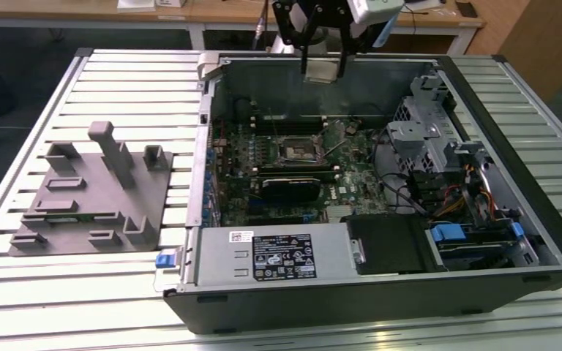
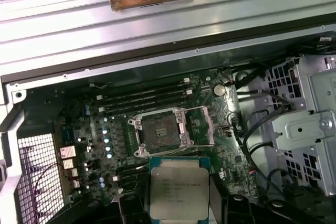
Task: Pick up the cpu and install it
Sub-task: 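Place the cpu into insertion slot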
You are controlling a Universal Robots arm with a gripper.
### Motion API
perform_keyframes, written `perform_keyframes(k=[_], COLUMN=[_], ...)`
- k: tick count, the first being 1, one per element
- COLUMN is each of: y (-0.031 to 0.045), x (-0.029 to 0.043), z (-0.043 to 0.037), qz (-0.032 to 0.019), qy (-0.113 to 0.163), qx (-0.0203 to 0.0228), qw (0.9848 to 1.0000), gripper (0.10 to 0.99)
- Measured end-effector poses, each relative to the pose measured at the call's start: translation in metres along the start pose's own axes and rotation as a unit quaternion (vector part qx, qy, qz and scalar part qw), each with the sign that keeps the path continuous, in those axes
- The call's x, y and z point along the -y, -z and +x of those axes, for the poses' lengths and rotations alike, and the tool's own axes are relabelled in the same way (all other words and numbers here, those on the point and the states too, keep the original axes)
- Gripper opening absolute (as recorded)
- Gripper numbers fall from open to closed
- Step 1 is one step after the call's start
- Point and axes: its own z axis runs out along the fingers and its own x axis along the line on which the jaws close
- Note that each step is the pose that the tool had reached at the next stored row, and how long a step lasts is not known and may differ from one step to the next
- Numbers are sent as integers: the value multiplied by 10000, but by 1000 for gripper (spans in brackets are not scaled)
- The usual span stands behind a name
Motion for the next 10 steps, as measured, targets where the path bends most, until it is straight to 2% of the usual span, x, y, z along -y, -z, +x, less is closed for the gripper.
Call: perform_keyframes(k=[6, 10], y=[-5, -7], x=[0, 0], z=[1, 1], qz=[7, 15], qy=[-296, -624], qx=[24, 51], qw=[9996, 9980], gripper=[545, 545])
